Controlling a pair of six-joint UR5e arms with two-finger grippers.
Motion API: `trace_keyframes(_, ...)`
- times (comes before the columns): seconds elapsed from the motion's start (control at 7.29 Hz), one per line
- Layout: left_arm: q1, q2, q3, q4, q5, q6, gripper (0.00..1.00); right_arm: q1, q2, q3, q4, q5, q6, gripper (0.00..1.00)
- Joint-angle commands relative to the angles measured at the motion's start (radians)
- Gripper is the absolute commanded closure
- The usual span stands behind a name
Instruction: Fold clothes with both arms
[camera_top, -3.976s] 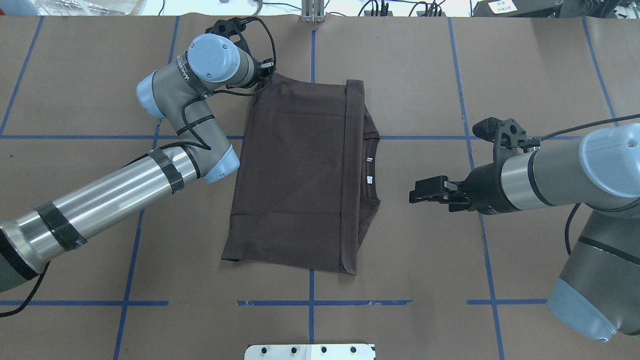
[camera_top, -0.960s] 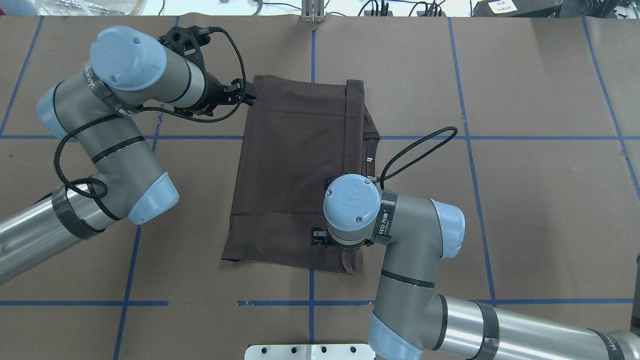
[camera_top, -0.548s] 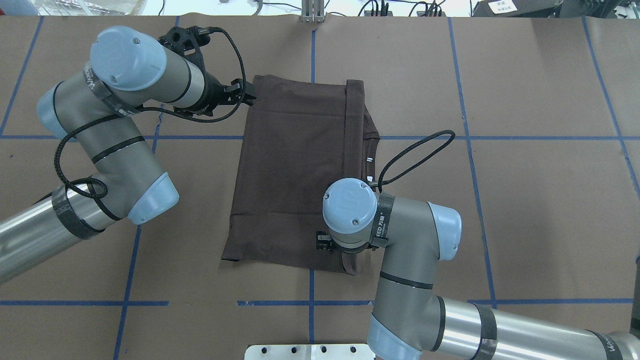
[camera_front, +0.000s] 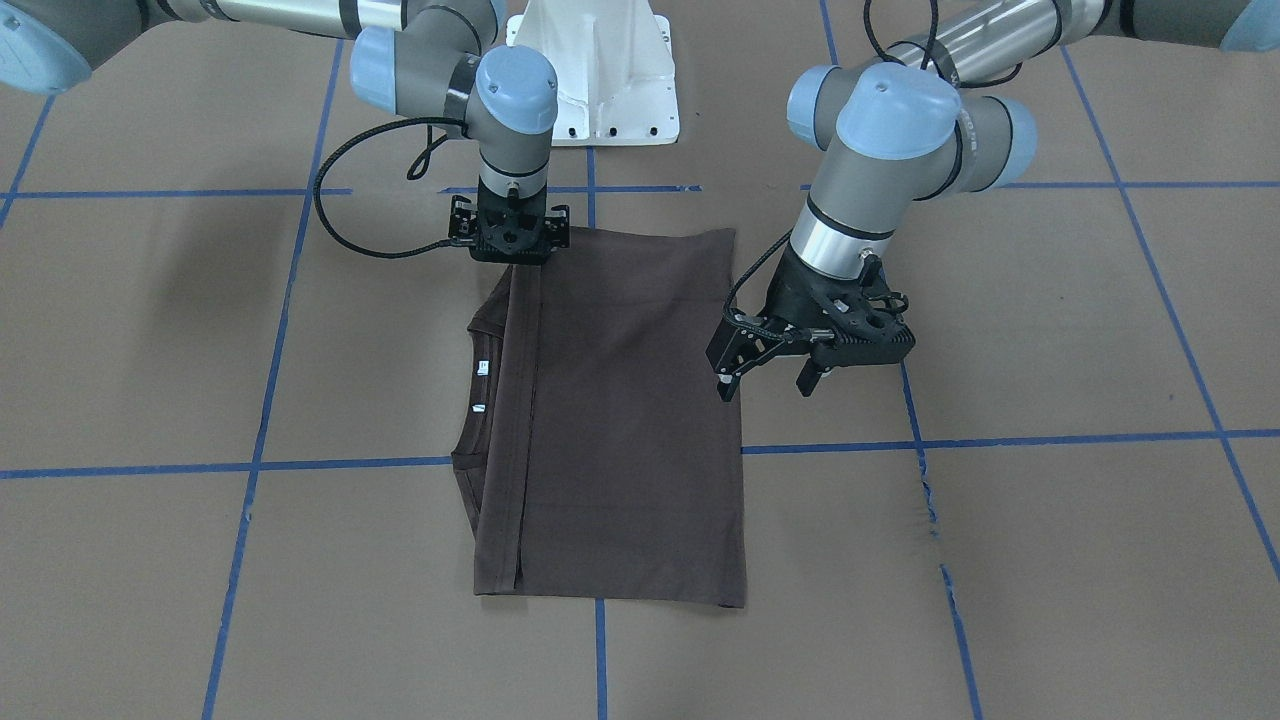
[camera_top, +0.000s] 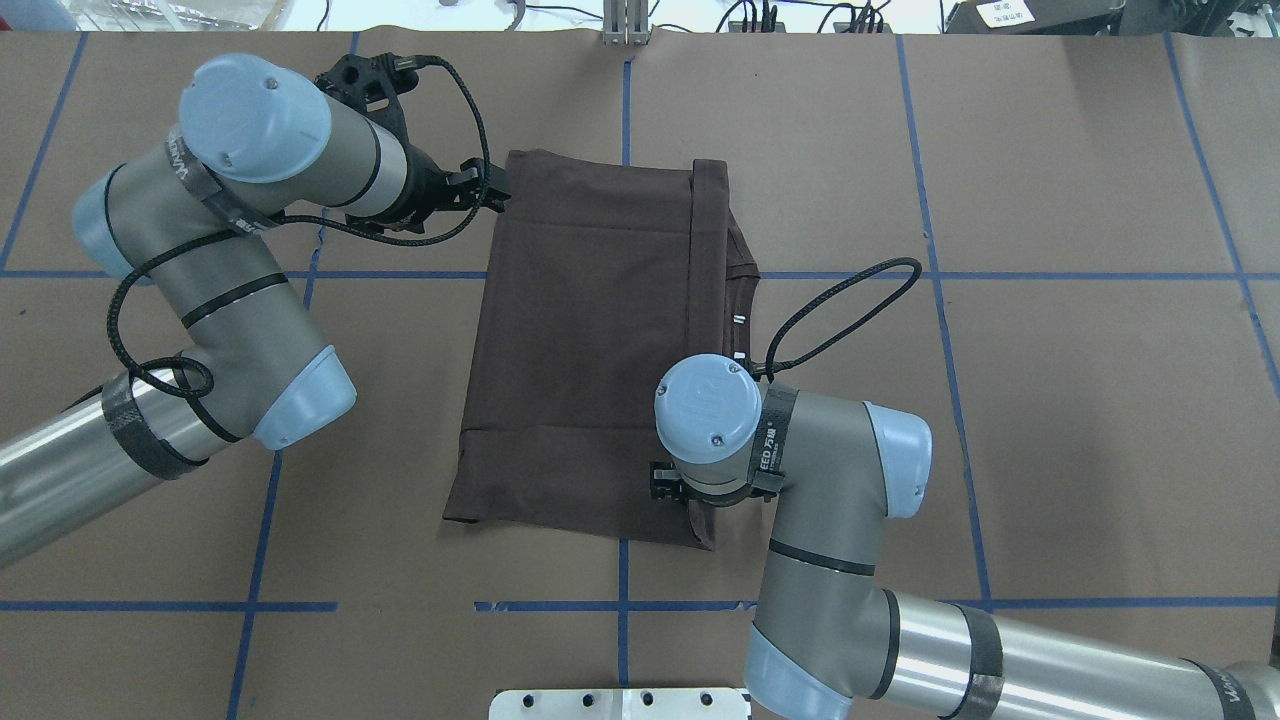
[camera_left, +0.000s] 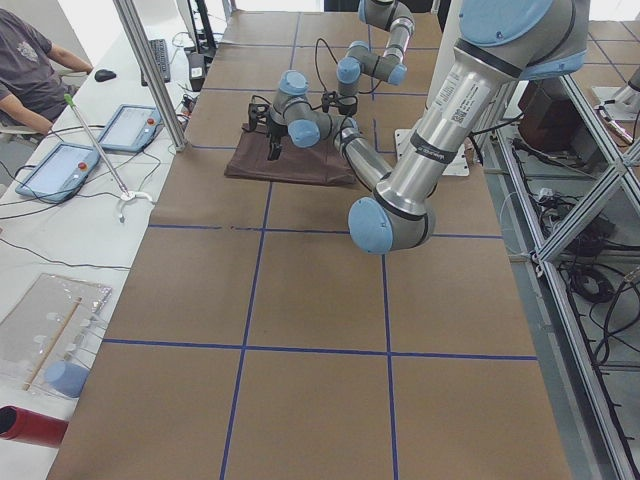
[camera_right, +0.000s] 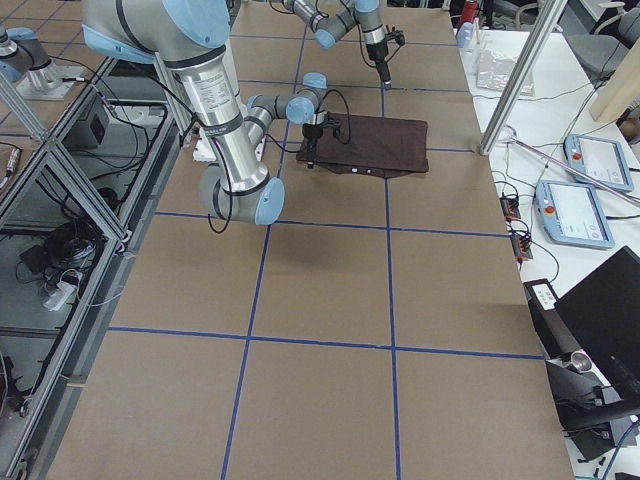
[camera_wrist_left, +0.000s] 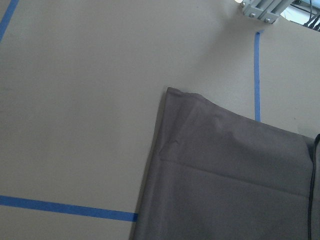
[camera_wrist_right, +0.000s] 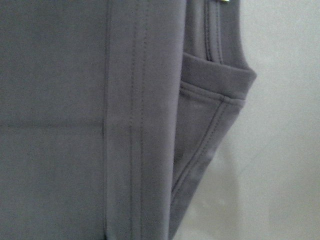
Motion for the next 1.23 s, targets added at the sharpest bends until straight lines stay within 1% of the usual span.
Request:
trace_keyframes(0.0, 0.000, 0.000, 0.000, 0.000, 0.000, -0.004, 0.00, 0.012, -0.001, 0.005, -0.020, 0.003, 0.000, 0.00)
trace_keyframes(0.41, 0.000, -0.002, 0.000, -0.002, 0.000, -0.005, 0.00, 0.021, -0.016, 0.029, -0.090, 0.002, -0.002, 0.00)
trace_keyframes(0.69, 0.000, -0.005, 0.000, -0.002, 0.000, -0.009, 0.00, 0.027, -0.078, 0.097, -0.107, -0.002, -0.008, 0.00)
trace_keyframes(0.82, 0.001, -0.005, 0.000, -0.002, 0.000, -0.009, 0.00, 0.029, -0.107, 0.106, -0.107, -0.008, -0.008, 0.00)
trace_keyframes(1.1, 0.002, -0.007, 0.000, -0.002, 0.000, -0.009, 0.00, 0.055, -0.095, 0.120, -0.104, -0.017, -0.011, 0.00)
